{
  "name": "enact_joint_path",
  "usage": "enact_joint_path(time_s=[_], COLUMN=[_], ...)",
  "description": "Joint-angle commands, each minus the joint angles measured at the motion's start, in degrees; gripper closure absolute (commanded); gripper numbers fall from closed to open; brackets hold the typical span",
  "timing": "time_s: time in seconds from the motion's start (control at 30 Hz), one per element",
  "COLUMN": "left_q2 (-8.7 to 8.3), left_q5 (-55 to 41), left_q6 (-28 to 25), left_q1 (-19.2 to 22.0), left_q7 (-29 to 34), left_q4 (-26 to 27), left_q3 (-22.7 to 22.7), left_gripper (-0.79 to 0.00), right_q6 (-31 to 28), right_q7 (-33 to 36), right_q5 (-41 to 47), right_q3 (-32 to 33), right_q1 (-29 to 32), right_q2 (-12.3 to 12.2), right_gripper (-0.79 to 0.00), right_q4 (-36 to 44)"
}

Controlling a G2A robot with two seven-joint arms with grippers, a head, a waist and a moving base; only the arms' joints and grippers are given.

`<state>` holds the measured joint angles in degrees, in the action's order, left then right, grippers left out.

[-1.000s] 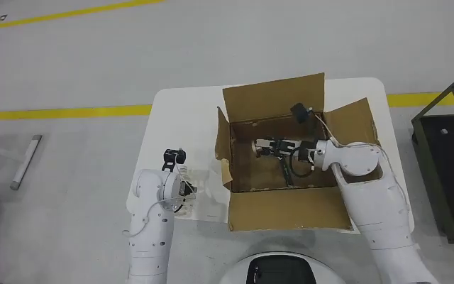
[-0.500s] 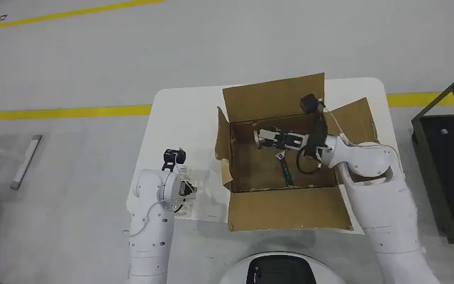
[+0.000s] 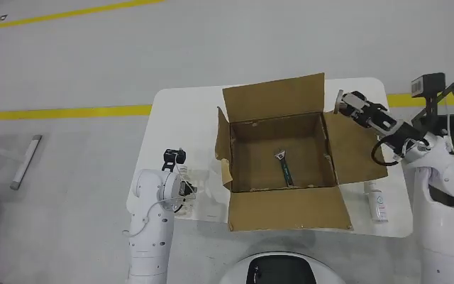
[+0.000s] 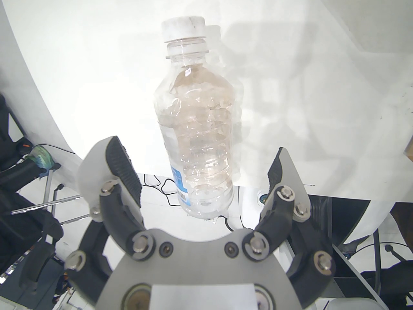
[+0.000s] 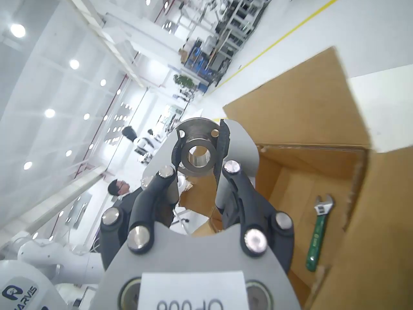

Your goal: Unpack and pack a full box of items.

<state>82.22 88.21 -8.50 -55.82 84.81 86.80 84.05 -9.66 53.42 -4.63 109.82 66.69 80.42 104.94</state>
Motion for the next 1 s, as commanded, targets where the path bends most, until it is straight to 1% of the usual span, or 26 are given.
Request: enact_joint_path(time_s=[0.0,0.27,0.4,0.47,0.57,0.63,0.8,0.87,0.97], left_q2=[0.0,0.0,0.0,0.0,0.0,0.0,0.0,0.0,0.0], left_q5=[0.0,0.0,0.0,0.0,0.0,0.0,0.0,0.0,0.0], left_q6=[0.0,0.0,0.0,0.0,0.0,0.0,0.0,0.0,0.0], left_q1=[0.0,0.0,0.0,0.0,0.0,0.0,0.0,0.0,0.0], left_q7=[0.0,0.0,0.0,0.0,0.0,0.0,0.0,0.0,0.0], left_q4=[0.0,0.0,0.0,0.0,0.0,0.0,0.0,0.0,0.0], left_q3=[0.0,0.0,0.0,0.0,0.0,0.0,0.0,0.0,0.0], left_gripper=[-0.785,-0.785,-0.785,-0.785,-0.785,-0.785,-0.785,-0.785,-0.785], right_q6=[1.18,4.43,7.68,10.22,14.33,17.18,24.17,25.75,27.07], right_q7=[-1.81,-6.3,-6.51,-6.64,-6.46,-5.97,-3.18,-1.33,1.58], right_q5=[-1.45,-5.59,-11.17,-17.27,-23.9,-29.98,-45.3,-51.55,-56.92], right_q3=[2.96,12.74,15.14,15.58,14.5,13.22,8.22,5.58,2.27], right_q1=[1.76,8.64,11.82,13.45,15.03,15.85,15.5,14.94,13.51], right_q2=[-0.43,-1.91,-2.64,-3.07,-3.49,-3.84,-4.72,-5.07,-5.42], right_gripper=[0.0,0.0,0.0,0.0,0.0,0.0,0.0,0.0,0.0], right_q4=[1.62,5.4,6.6,7.56,8.56,8.98,8.32,7.74,6.56])
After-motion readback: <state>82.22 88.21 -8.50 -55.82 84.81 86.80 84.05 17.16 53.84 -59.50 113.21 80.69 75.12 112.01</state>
